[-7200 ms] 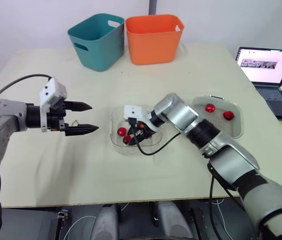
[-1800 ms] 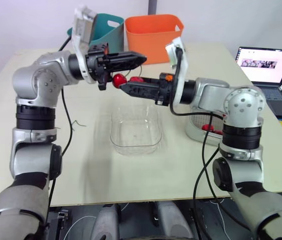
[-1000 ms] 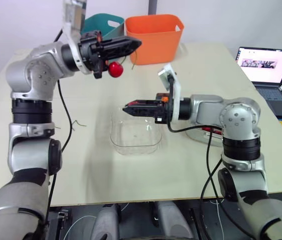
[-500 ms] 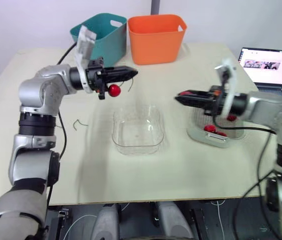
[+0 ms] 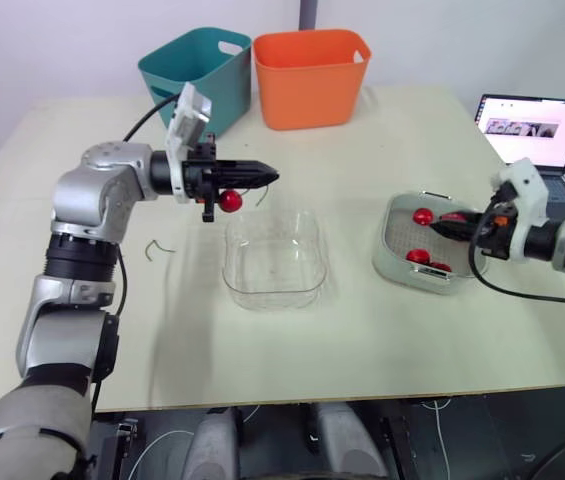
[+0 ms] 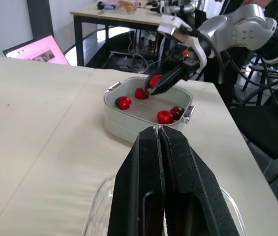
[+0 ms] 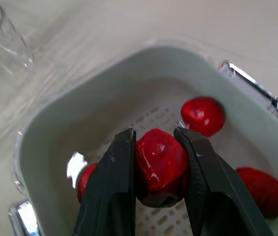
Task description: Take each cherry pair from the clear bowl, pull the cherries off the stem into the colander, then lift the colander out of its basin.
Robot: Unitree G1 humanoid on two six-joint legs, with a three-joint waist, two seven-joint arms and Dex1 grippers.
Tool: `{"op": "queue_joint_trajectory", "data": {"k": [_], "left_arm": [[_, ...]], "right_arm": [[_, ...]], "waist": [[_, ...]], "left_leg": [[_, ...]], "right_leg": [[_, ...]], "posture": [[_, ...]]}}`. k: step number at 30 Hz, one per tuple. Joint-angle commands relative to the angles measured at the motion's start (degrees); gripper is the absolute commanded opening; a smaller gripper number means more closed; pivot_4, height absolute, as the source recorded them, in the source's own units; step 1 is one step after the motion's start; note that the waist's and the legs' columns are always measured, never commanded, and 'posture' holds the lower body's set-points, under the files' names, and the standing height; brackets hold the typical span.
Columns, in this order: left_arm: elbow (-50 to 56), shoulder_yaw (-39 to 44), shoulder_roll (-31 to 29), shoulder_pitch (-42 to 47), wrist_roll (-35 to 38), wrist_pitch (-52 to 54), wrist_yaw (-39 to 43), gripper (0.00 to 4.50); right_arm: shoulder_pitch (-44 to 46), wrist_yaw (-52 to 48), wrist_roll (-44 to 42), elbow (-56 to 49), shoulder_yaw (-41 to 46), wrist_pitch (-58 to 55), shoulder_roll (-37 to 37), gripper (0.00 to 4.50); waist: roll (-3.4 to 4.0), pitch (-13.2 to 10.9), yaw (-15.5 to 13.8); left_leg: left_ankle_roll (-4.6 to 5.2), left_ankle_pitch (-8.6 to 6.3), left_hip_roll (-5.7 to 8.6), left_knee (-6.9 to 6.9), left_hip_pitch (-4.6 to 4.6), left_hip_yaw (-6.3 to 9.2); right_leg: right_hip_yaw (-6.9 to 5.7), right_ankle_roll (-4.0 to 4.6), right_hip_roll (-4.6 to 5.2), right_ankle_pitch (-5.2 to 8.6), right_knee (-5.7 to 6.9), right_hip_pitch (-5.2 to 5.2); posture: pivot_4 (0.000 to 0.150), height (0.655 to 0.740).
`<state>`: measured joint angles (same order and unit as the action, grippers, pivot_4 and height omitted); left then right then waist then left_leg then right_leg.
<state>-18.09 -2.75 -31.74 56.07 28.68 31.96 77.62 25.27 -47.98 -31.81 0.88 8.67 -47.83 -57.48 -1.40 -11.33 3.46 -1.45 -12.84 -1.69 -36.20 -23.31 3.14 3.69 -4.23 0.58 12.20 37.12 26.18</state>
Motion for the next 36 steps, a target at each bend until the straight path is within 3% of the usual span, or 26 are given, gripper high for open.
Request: {"op": "queue_joint_trajectory", "data": {"k": [1, 3, 4, 12, 13, 18, 24, 28, 36], "left_arm": [[1.14, 0.73, -0.69, 0.81, -0.04, -0.57, 0.47, 0.00], [1.39, 0.79, -0.86, 0.78, -0.01, -0.33, 0.41, 0.00], [1.45, 0.80, -0.91, 0.76, -0.05, -0.30, 0.35, 0.00], [1.18, 1.07, -1.01, 0.85, -0.42, -0.45, 0.16, 0.00], [1.05, 1.14, -1.06, 0.95, -0.44, -0.47, 0.17, 0.00], [0.26, 2.51, -1.36, 2.54, 0.48, 0.41, -0.14, 0.00], [1.76, 5.67, -2.00, 6.11, 4.64, 5.57, -0.68, 0.00], [3.87, 6.61, -2.30, 6.79, 6.63, 8.22, -1.51, 0.00], [7.41, 7.17, -2.38, 5.12, 8.73, 10.81, -3.32, 0.00]], "right_arm": [[0.21, -0.88, 2.37, 1.03, 0.43, 2.50, -0.49, 0.97], [0.44, -1.08, 2.81, 1.57, 0.53, 2.65, -0.25, 0.97], [0.56, -1.24, 2.94, 1.73, 0.58, 2.69, -0.16, 1.66], [3.12, -1.99, 1.70, 2.68, 2.25, 0.74, -0.05, 4.38], [3.85, -1.98, 1.21, 2.88, 2.68, 0.05, 0.01, 4.48], [11.40, -2.11, -6.02, 1.53, 5.73, -7.09, 2.72, 4.48], [21.34, -0.23, -15.62, -3.71, 2.67, -16.70, 14.94, 4.48], [23.85, 0.32, -16.01, -2.87, -2.19, -16.76, 23.15, 4.48], [27.61, 0.87, -14.76, -0.74, -5.75, -13.60, 32.11, 4.48]], "waist": [[0.00, 0.00, -0.01], [0.00, 0.00, -0.02], [0.00, 0.00, -0.01], [0.00, 0.00, -0.01], [0.00, 0.00, 0.04], [0.00, 0.00, 0.35], [0.01, 0.00, 0.52], [0.01, 0.00, 0.30], [0.01, -0.01, 0.40]], "left_leg": [[0.00, 0.00, 0.00, 0.00, 0.00, 0.00], [0.00, 0.00, 0.00, 0.00, 0.00, 0.00], [0.00, 0.00, 0.00, 0.00, 0.00, 0.00], [0.00, 0.00, 0.00, 0.00, 0.01, 0.00], [0.00, 0.00, 0.00, 0.00, 0.01, 0.00], [0.00, 0.00, 0.00, 0.00, 0.02, 0.00], [0.00, 0.00, -0.03, 0.03, 0.03, 0.07], [0.00, 0.00, 0.01, -0.02, -0.02, 0.08], [0.00, 0.00, 0.01, -0.04, -0.04, 0.09]], "right_leg": [[0.00, 0.00, 0.00, 0.00, 0.00, 0.00], [0.00, 0.00, 0.00, 0.00, 0.00, 0.00], [0.00, 0.00, 0.00, 0.00, 0.00, 0.00], [0.00, 0.00, 0.00, 0.00, 0.00, 0.00], [0.00, 0.00, 0.00, 0.00, 0.01, -0.01], [0.00, 0.03, 0.00, -0.02, 0.02, -0.01], [-0.01, 0.12, -0.07, -0.07, 0.08, 0.01], [-0.03, 0.14, 0.01, -0.10, 0.04, -0.03], [-0.04, 0.15, 0.03, -0.12, 0.08, 0.00]], "posture": [[0.150, 0.7400], [0.150, 0.7400], [0.150, 0.7400], [0.150, 0.7400], [0.150, 0.7400], [0.150, 0.7400], [0.150, 0.7400], [0.150, 0.7400], [0.150, 0.7400]]}}
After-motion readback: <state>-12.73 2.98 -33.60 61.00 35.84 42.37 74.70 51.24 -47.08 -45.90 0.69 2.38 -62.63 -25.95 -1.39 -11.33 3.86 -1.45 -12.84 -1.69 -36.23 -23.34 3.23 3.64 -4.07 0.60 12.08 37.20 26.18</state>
